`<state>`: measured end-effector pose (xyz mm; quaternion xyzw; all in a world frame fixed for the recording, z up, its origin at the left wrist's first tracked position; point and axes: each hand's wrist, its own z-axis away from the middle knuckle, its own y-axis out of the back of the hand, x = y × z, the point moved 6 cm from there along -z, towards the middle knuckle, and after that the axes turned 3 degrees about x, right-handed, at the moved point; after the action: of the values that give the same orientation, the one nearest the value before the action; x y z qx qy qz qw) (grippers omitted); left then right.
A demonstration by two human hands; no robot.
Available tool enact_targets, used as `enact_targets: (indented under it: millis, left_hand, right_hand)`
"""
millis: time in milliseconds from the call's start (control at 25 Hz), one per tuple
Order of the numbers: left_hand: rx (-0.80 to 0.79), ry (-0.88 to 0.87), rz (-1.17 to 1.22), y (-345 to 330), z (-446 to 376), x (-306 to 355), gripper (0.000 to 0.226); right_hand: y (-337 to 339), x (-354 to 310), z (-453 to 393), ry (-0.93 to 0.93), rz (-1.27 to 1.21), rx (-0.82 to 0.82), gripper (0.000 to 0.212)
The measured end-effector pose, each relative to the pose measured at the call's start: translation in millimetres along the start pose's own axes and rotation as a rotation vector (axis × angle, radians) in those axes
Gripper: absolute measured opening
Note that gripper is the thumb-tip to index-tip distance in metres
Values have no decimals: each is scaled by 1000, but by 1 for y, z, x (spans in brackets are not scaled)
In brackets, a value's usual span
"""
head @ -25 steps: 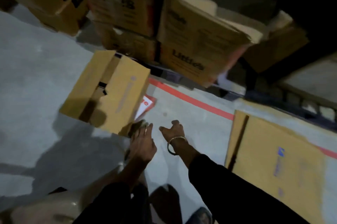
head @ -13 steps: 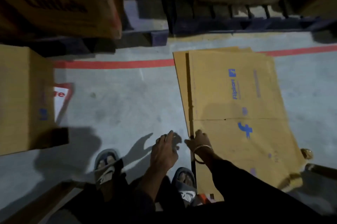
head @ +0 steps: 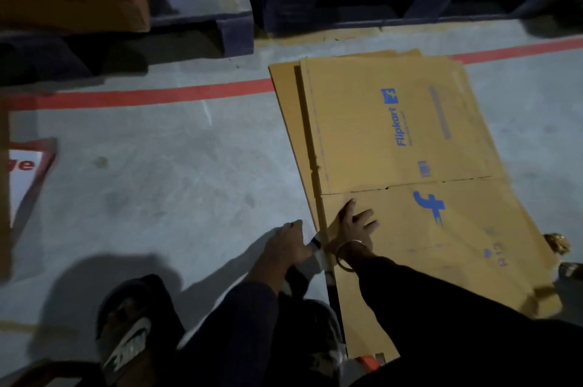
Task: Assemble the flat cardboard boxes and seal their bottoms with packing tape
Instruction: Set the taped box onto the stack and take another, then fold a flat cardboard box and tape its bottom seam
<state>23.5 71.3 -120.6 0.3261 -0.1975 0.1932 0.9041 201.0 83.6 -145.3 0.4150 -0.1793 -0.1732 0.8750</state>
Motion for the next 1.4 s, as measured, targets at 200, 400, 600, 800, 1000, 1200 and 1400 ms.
enact_targets:
  millis: [200,400,600,800,1000,1200,1400]
  left_hand:
    - [44,-25,12,45,37,28,60]
    - [257,-123,345,93,113,94,34]
    - [401,-128,550,169,203,136,45]
    - [695,-187,374,220,339,140,32]
    - [940,-223,246,214,445,118,26]
    - [783,-174,136,208,431,98,43]
    - [582,-194,321,221,386,97,86]
  right_hand:
    - [69,-4,54,95,-179,-5,109]
    - [203,-28,113,296,-331,213,62]
    - [313,-44,219,424,-577,338,23]
    - [357,-54,324,607,-817,354,30]
    - [343,-72,398,846,-902,241,20]
    - [298,-78,374,891,-1025,55,47]
    - [309,-72,333,897,-1262,-155,57]
